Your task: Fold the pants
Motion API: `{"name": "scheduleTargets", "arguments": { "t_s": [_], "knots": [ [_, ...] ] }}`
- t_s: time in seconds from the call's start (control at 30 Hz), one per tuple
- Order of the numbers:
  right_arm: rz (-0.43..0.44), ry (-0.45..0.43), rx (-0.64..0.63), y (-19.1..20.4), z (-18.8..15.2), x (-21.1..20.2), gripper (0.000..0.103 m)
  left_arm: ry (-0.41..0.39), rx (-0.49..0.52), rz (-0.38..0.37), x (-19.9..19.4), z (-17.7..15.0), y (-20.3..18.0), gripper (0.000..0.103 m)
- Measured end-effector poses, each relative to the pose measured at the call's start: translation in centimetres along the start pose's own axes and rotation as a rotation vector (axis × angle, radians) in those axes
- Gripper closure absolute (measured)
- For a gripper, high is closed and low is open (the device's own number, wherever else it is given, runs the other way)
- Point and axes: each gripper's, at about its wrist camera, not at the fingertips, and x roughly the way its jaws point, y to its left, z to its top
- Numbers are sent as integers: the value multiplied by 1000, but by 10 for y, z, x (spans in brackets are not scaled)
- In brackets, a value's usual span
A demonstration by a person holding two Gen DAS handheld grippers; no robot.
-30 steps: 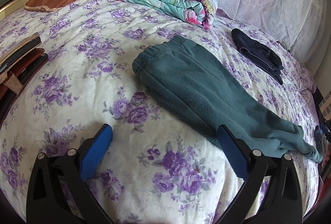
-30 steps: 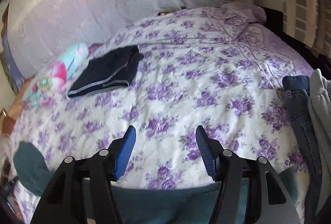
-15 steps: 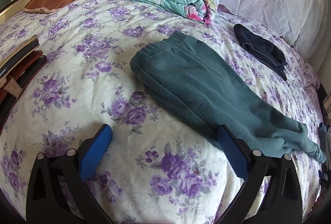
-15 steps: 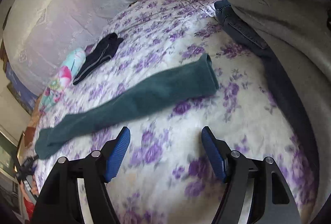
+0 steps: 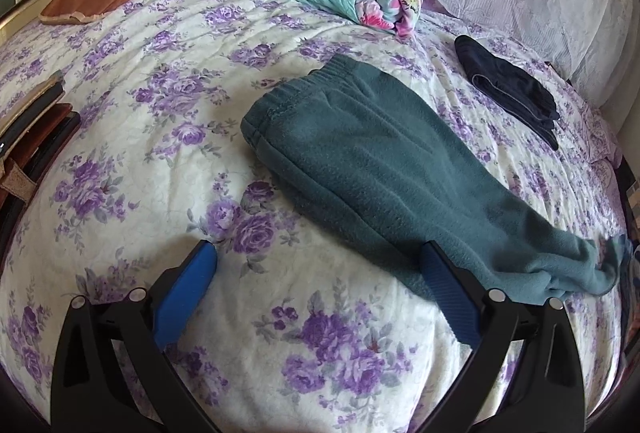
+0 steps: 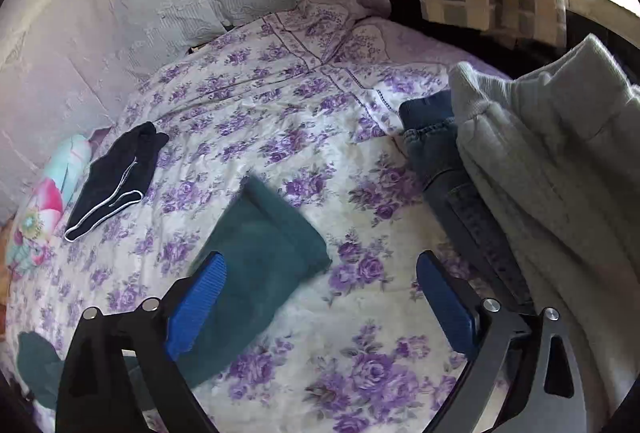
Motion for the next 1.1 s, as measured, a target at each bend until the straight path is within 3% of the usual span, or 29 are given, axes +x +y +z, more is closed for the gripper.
{"name": "scheduleTargets", "arguments": {
  "t_s": [0.13, 0.23, 0.4, 0.43, 0.47, 0.53, 0.57, 0.6, 0.67, 0.77, 0.87, 0.93, 1.0, 1.1],
  "knots": [
    [73, 7, -68, 3, -50, -20, 6, 28, -37, -45, 8, 13, 3, 4],
    [119, 89, -17, -8, -83, -18, 6, 52, -102, -97, 19, 30, 8, 4],
    [192, 84, 28, -12, -103, -31, 6, 67, -158, -124, 33, 49, 13, 5],
    [198, 92, 27, -12, -104, -29, 6, 62, -164, -125, 32, 49, 13, 11],
    [194, 94, 22, -12, -104, -28, 6, 46, -165, -117, 29, 48, 14, 39],
    [191, 106, 19, -10, -103, -25, 5, 40, -158, -120, 26, 47, 18, 64],
    [193, 107, 22, -10, -102, -25, 5, 35, -180, -166, 24, 46, 23, 86],
    [194, 109, 28, -10, -101, -25, 5, 36, -200, -200, 22, 48, 29, 92],
    [193, 113, 34, -11, -101, -24, 5, 23, -241, -267, 7, 54, 38, 94],
    [195, 116, 36, -11, -101, -25, 5, -93, -225, -316, -43, 73, 40, 94],
    [201, 117, 51, -11, -100, -23, 4, -243, -175, -260, -96, 90, 37, 94],
    [216, 115, 61, -10, -99, -23, 4, -289, -161, -210, -109, 97, 40, 94],
    [255, 122, 75, -6, -99, -21, 4, -256, -194, -136, -96, 97, 55, 94],
    [272, 137, 53, 5, -97, -19, 4, -159, -259, -91, -60, 82, 77, 94]
  ]
}}
